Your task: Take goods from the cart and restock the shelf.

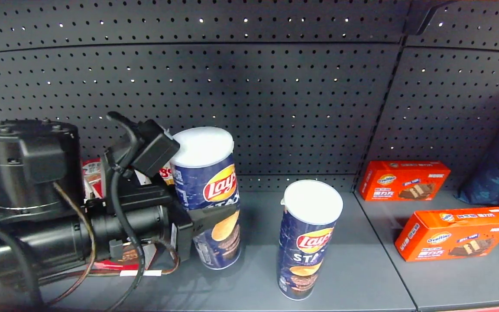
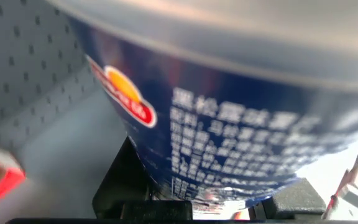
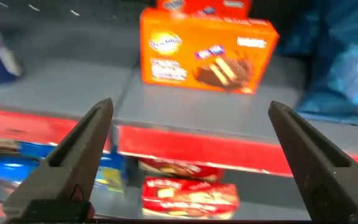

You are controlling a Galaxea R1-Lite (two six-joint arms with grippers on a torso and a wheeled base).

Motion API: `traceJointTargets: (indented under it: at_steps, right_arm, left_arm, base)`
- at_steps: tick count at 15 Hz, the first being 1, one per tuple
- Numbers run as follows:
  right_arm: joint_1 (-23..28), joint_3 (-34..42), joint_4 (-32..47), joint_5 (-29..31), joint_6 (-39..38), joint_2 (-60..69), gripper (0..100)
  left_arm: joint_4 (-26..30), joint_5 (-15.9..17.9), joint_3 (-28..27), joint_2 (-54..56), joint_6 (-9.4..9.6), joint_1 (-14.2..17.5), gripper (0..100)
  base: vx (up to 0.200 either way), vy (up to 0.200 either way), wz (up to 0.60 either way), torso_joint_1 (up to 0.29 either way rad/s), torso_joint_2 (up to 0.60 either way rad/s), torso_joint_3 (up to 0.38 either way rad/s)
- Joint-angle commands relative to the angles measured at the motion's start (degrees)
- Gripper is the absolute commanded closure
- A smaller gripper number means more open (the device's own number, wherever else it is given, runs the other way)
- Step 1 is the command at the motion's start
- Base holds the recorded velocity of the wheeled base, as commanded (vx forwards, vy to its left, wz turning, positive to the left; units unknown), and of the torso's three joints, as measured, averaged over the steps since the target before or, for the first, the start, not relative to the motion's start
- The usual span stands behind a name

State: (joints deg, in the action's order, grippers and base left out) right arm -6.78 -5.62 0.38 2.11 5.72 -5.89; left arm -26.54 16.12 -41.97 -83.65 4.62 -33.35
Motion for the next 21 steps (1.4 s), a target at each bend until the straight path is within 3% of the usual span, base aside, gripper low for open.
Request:
traceJointTargets:
  at_steps: [1, 5, 7, 9, 13, 14, 18, 21]
  right_arm:
    - [0.0, 4.7, -2.5, 0.4, 1.2, 0.7, 0]
    - [0.0, 5.4, -4.3, -0.4, 1.7, 0.7, 0]
    - [0.0, 5.4, -4.3, -0.5, 1.8, 0.7, 0]
    - [0.0, 5.4, -4.3, -0.4, 1.8, 0.7, 0]
    - [0.0, 5.4, -4.3, -0.5, 3.5, 0.7, 0]
    - [0.0, 5.4, -4.3, -0.7, 3.3, 0.7, 0]
    - [0.0, 5.4, -4.3, -1.1, 3.2, 0.7, 0]
    - [0.0, 5.4, -4.3, -1.4, 3.0, 0.7, 0]
  left_arm:
    - [-1.8, 0.5, -2.5, -4.5, -0.05, 0.1, 100]
    - [-2.3, 8.1, -5.4, -7.1, -0.23, 2.9, 100]
    - [-2.2, 14.1, -8.2, -9.2, -0.40, 5.9, 100]
    - [-2.3, 17.6, -12.9, -13.9, -0.05, 9.5, 100]
    - [-2.4, 20.3, -18.5, -18.7, 0.13, 10.4, 100]
    - [-2.4, 20.3, -18.9, -19.6, 0.65, 10.2, 100]
    - [-2.4, 20.1, -19.1, -23.0, 5.93, 10.0, 100]
    - [-2.4, 19.6, -21.0, -24.5, 6.19, 8.7, 100]
  base:
    - [0.000, 0.000, 0.00, 0.000, 0.00, 0.000]
    - [0.000, 0.000, 0.00, 0.000, 0.00, 0.000]
    - [0.000, 0.000, 0.00, 0.000, 0.00, 0.000]
    - [0.000, 0.000, 0.00, 0.000, 0.00, 0.000]
    - [0.000, 0.000, 0.00, 0.000, 0.00, 0.000]
    - [0.000, 0.000, 0.00, 0.000, 0.00, 0.000]
    - [0.000, 0.000, 0.00, 0.000, 0.00, 0.000]
    - [0.000, 0.000, 0.00, 0.000, 0.00, 0.000]
